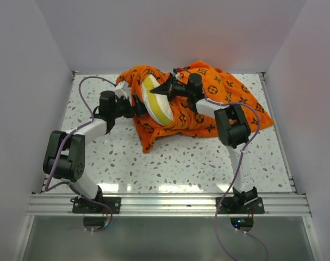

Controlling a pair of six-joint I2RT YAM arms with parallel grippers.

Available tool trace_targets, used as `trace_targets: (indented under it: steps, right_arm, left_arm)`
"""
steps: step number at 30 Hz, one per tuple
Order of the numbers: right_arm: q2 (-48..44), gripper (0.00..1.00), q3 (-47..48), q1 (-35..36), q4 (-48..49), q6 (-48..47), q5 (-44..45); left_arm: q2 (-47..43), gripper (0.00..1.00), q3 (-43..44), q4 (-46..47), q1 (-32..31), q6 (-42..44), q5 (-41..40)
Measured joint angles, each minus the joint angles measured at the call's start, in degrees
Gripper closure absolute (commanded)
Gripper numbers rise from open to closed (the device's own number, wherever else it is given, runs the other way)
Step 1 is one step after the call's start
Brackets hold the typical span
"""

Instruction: Put the pillow into the pillowcase

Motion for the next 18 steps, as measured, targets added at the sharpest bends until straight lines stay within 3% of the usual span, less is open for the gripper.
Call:
trace_targets:
  steps: [8, 18]
  right_arm:
    - [0.00, 1.00, -2.27, -0.44, 4.70, 4.63, 0.90]
    - [0.35, 1.00, -3.06, -3.02, 4.39, 5.88, 8.48]
  left_arm:
    - [8.72, 0.02, 5.35, 5.25, -4.35, -1.73, -2.27]
    - [20.50, 0.18, 21.68, -6.97, -9.44, 2.99, -22.36]
